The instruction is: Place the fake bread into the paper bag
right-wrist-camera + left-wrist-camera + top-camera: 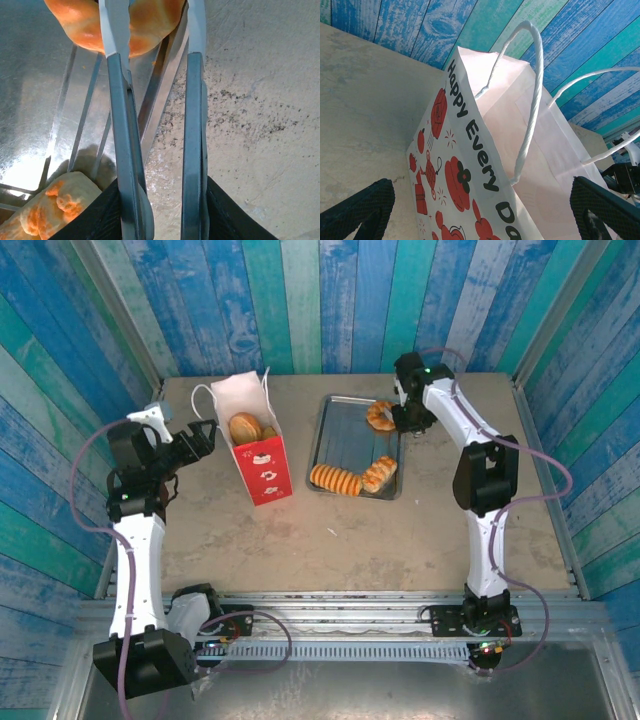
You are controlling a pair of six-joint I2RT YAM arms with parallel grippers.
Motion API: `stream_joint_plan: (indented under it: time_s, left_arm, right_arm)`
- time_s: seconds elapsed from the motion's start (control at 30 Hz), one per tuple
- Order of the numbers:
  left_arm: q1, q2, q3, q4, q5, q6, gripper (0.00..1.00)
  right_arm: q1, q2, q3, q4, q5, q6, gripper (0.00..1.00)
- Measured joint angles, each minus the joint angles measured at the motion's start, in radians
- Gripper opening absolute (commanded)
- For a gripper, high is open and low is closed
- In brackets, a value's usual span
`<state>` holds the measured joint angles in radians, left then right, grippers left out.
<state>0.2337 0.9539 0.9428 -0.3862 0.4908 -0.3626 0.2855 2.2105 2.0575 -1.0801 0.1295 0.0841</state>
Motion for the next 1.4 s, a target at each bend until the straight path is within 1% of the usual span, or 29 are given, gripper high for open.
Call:
stream_joint_plan:
  time_s: [0.17,0.43,0.6,0.67,0.77,0.87,1.0,1.1,1.23,1.4]
  left_arm:
    - [0.0,0.0,0.0,-0.002,0.0,0.0,0.94]
    - [0.0,0.0,0.0,-0.004,-0.006,0.0,0.94]
    - [0.0,0.0,0.022,-0.026,-0.045,-0.002,0.94]
    - [0.0,0.002,0.051,-0.044,-0.064,-0.009,0.94]
    - [0.007,0.016,0.114,-0.06,-0.095,-0.021,0.94]
    - [0.043,0.037,0.174,-0.06,-0.092,-0.042,0.94]
    - [0.1,0.089,0.238,-0.06,-0.029,-0.06,0.95]
    - [0.106,0.145,0.278,-0.062,0.041,-0.06,1.0]
    - [0.106,0.206,0.307,-0.069,0.113,-0.057,0.94]
    - [0.106,0.283,0.358,-0.092,0.18,-0.048,0.83]
  right_arm:
    - [0.0,0.029,0.003,-0.019,-0.009,-0.004,0.37]
    - [0.0,0.039,0.003,-0.023,-0.02,-0.01,0.16]
    - [0.0,0.005,-0.016,-0.017,-0.021,-0.007,0.09]
    - [0.0,-0.041,-0.054,-0.007,-0.022,-0.003,0.07]
    - [0.0,-0.138,-0.128,0.018,-0.029,0.006,0.07]
    - [0.001,-0.258,-0.204,0.051,-0.041,0.023,0.06]
    - [0.013,-0.422,-0.29,0.097,-0.05,0.051,0.06]
    - [0.034,-0.54,-0.346,0.138,-0.061,0.076,0.06]
    - [0.079,-0.668,-0.391,0.185,-0.087,0.115,0.06]
    - [0.153,-0.791,-0.405,0.259,-0.129,0.171,0.05]
